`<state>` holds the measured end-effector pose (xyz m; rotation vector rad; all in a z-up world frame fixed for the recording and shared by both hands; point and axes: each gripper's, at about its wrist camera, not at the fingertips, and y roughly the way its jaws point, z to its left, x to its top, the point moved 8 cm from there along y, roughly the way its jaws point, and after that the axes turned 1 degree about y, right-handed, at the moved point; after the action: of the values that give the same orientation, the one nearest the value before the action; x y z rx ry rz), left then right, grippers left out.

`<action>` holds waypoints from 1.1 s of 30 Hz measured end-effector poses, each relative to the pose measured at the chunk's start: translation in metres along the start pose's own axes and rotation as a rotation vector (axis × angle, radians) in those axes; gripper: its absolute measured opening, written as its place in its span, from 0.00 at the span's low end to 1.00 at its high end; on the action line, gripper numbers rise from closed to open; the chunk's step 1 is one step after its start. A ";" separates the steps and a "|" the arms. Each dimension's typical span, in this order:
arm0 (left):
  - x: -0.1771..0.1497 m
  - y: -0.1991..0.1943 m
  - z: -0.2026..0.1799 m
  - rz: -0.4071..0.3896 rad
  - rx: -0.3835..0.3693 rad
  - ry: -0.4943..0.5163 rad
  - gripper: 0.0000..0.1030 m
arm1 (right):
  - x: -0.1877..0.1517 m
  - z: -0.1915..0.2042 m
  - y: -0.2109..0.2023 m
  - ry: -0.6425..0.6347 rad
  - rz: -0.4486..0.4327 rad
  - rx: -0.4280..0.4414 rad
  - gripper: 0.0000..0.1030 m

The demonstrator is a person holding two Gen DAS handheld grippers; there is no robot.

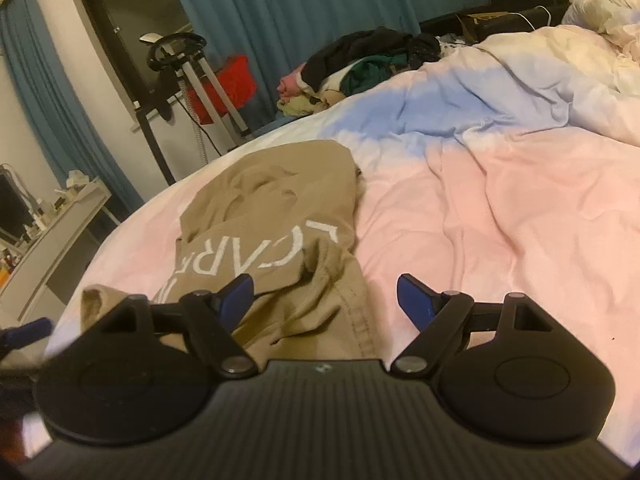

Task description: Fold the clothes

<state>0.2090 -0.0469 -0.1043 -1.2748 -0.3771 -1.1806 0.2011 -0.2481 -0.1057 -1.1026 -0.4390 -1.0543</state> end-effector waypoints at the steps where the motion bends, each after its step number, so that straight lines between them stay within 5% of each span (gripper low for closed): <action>1: -0.003 0.005 -0.009 0.007 0.019 0.048 0.87 | 0.000 0.002 0.000 -0.006 -0.004 0.006 0.79; 4: -0.009 0.029 -0.019 0.022 0.121 0.076 0.87 | -0.001 0.007 -0.001 -0.029 -0.012 0.011 0.79; 10: 0.012 0.040 0.007 -0.099 0.253 -0.124 0.88 | -0.005 0.013 0.002 -0.059 -0.016 0.020 0.79; 14: 0.027 0.015 0.024 -0.219 0.278 -0.208 0.91 | -0.006 0.016 0.003 -0.075 -0.023 0.027 0.79; 18: 0.027 0.005 0.032 -0.214 0.291 -0.239 0.90 | -0.008 0.023 0.003 -0.106 -0.036 0.032 0.79; 27: 0.043 -0.067 0.033 -0.412 0.355 -0.254 0.90 | 0.003 0.042 -0.005 -0.192 -0.114 0.050 0.79; 33: 0.048 -0.106 0.017 -0.465 0.362 -0.217 0.90 | 0.009 0.041 -0.010 -0.202 -0.133 0.027 0.78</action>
<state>0.1469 -0.0388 -0.0054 -1.0234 -1.0428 -1.2853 0.2053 -0.2165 -0.0760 -1.1731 -0.6935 -1.0531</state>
